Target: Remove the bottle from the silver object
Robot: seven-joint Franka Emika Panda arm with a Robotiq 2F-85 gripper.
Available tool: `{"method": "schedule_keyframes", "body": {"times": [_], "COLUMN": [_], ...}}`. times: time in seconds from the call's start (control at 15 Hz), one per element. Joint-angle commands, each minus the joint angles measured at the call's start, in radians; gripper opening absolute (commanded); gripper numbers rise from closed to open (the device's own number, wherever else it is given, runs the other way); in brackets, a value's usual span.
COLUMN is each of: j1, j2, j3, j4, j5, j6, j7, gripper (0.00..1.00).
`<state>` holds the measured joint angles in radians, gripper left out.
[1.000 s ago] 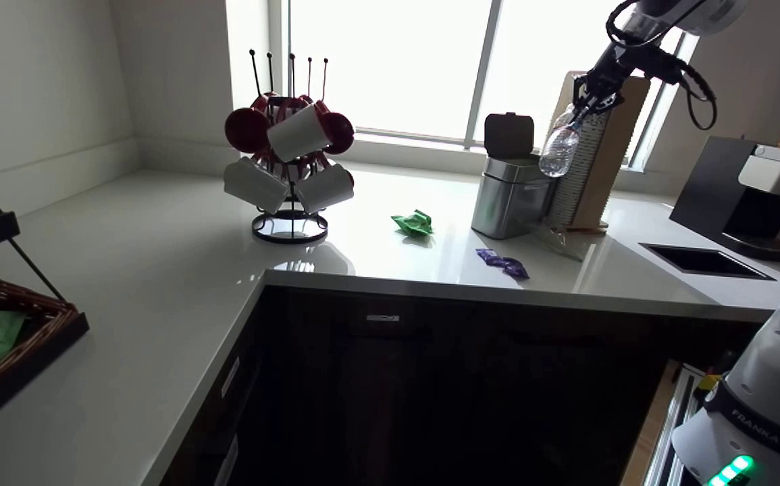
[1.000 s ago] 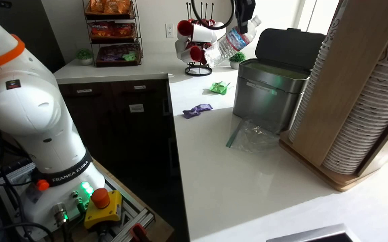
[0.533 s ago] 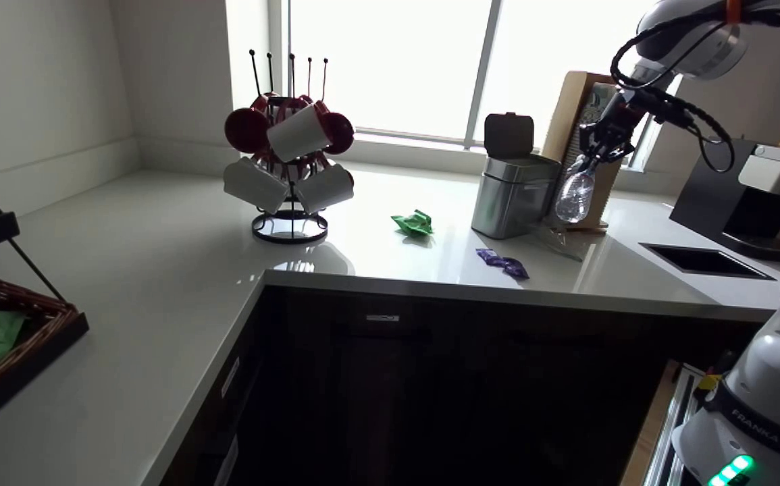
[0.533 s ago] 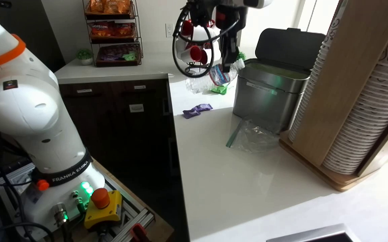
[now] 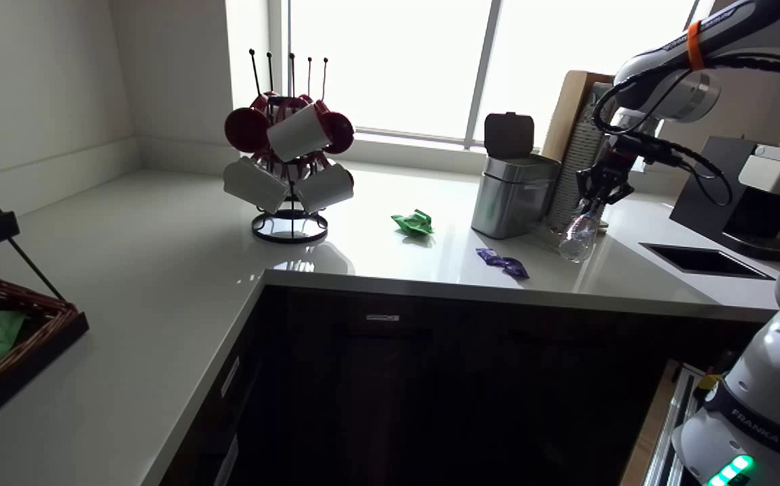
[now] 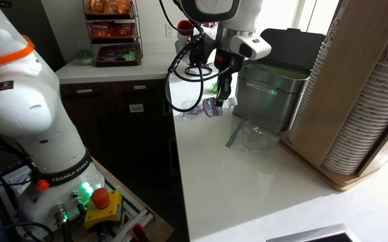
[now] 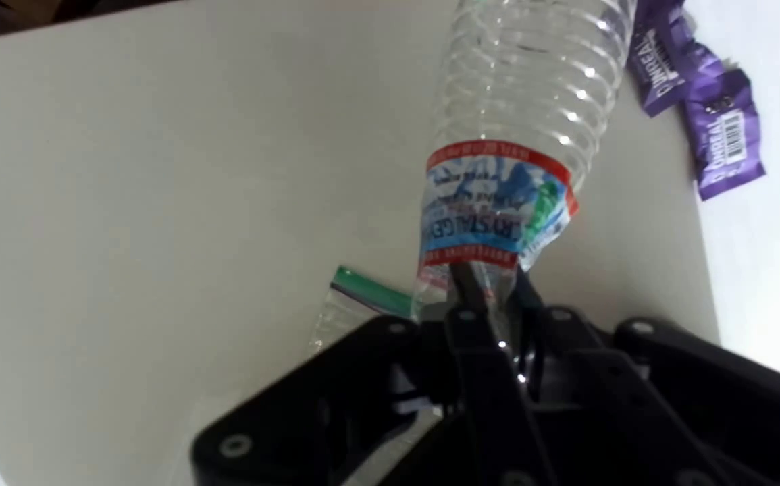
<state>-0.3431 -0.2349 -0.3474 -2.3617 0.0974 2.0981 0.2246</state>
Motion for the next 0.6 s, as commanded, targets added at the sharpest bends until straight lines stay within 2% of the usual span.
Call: {"method": "schedule_keyframes", "body": {"times": [0.0,0.2,0.27,0.4,0.53], "j1": [-0.022,-0.022,-0.021,-0.019,-0.017], "j2": [0.062,0.1,0.108,0.122,0.13], "j3": [0.029,0.034,0.035,0.036,0.036], "j4": [-0.007,0.002,0.003,0.006,0.008], "j5": [-0.049,-0.077,-0.085,-0.099,-0.113], "j6": [0.045,0.053,0.056,0.056,0.056], "j7": [0.128,0.214,0.235,0.268,0.294], "gripper": [0.03,0.03,0.37,0.43,0.58]}}
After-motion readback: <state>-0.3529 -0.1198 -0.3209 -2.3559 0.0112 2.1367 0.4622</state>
